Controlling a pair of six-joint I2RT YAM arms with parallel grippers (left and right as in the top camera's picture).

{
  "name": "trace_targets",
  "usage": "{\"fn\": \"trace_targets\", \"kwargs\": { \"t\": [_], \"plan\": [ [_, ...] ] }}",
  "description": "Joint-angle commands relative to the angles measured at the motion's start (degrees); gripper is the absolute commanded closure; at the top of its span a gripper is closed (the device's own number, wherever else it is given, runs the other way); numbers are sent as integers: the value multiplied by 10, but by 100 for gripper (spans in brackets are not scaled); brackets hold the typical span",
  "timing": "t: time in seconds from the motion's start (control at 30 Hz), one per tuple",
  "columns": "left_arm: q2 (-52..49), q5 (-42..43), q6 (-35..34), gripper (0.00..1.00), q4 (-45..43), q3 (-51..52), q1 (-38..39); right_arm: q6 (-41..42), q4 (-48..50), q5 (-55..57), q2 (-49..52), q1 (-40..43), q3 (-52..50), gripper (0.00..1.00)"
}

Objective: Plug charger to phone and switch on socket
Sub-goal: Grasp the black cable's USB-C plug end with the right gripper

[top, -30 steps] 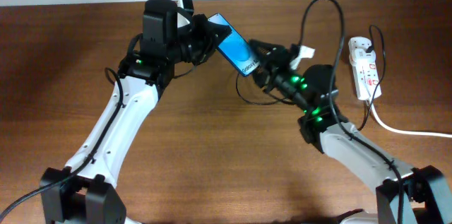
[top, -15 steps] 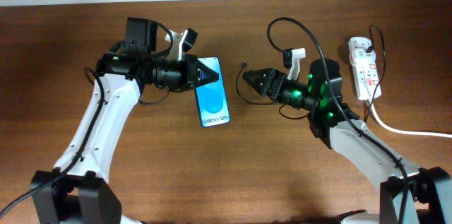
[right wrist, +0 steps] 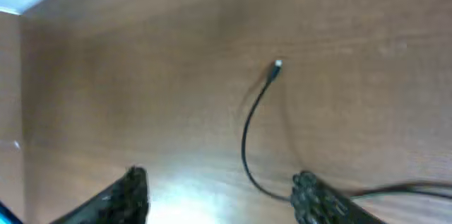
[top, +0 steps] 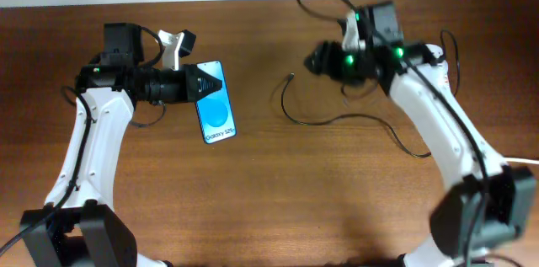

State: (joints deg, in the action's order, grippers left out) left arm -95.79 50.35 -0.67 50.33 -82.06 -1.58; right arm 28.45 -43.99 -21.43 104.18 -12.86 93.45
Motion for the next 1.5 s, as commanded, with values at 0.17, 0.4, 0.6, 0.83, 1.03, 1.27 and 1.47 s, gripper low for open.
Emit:
{"fn": "trace_targets", "kwargs": {
  "t": [0.17, 0.4, 0.6, 0.83, 1.03, 1.27, 1.47],
  "plan": [
    [9, 7, -2, 100, -16, -5, 0, 113, 48, 11, 176, -9, 73, 47],
    [9, 6, -32, 100, -38, -5, 0, 176, 85, 18, 263, -36, 72, 61],
    [9, 6, -32, 100, -43, -5, 0, 177, 98, 17, 283, -37, 72, 64],
    [9, -5, -32, 100, -44, -5, 0, 177, 119, 5, 308, -42, 72, 66],
    [9, -7, -32, 100, -44, -5, 0, 177, 116, -9, 308, -47, 72, 69],
    [9, -7, -32, 100, -44, -5, 0, 174, 117, -21, 308, -48, 72, 79],
    [9, -7, -41, 100, -44, -5, 0, 68, 119, -94, 305, -31, 77, 96]
  ]
}}
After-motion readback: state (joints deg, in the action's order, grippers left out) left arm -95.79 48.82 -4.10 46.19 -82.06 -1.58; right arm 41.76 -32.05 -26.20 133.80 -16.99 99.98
